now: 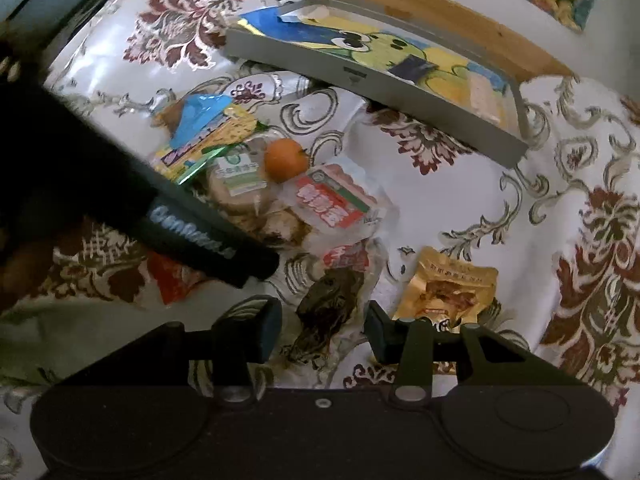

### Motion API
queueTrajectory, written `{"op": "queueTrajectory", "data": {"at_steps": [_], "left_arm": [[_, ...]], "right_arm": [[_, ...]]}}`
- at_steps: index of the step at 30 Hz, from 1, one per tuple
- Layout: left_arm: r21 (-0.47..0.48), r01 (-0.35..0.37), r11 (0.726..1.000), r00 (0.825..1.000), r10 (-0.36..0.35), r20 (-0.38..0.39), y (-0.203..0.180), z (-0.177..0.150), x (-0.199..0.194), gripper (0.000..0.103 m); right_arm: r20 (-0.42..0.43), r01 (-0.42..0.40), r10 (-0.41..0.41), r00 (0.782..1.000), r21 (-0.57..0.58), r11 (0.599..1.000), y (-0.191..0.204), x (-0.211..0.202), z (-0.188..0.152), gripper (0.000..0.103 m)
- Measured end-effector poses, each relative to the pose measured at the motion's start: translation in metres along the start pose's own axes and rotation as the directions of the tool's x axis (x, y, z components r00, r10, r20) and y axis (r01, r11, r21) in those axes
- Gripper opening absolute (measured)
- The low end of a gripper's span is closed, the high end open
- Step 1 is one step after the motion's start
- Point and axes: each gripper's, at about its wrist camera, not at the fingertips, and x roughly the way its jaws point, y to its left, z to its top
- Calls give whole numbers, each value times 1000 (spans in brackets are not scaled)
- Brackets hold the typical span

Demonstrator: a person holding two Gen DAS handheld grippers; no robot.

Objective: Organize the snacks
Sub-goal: 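Lower left tool toward the red-labelled bun bag while right tool approaches the dark brown snack, then close left gripper on the bun bag while right gripper closes on the dark brown snack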

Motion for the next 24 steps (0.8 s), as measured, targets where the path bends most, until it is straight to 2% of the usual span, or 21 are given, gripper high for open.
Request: {"op": "queueTrajectory", "data": {"at_steps": [2,3,4,7,11,12,15,20,24], "left_arm": [[15,-4,1000,1000,4,-1,-1,-2,-2,52],[17,-2,1000,1000,2,-3,-1,-2,-4,51],[10,4,1000,1000,-4,-5,1,-3,-5,49],[-39,21,999,1000,-21,-12,7,-5,-9,48],[-70,16,997,1000,-17,-11,6,-8,-12,46],[-70,13,997,1000,-14,-12,5,-8,-13,46],[-74,5,997,1000,-6,-14,2,-10,-15,45],[-92,-3,996,1000,1,-28,0,-13,-21,44],[-119,4,993,999,-9,-38,2,-18,-27,43]], "right_arm": [[-7,-18,18,1000,27,999,-5,1,1,49],[-11,-23,24,1000,35,999,-6,1,2,53],[-16,-30,31,999,39,999,-8,2,2,57],[-28,-42,42,999,22,999,-8,5,1,60],[-27,-54,55,998,34,998,-11,7,1,58],[-27,-64,65,998,49,997,-13,7,1,53],[-24,-72,74,997,72,995,-14,6,1,51],[-15,-33,33,999,-14,999,-1,2,0,50],[29,53,-49,998,-169,984,18,-5,-4,50]]}}
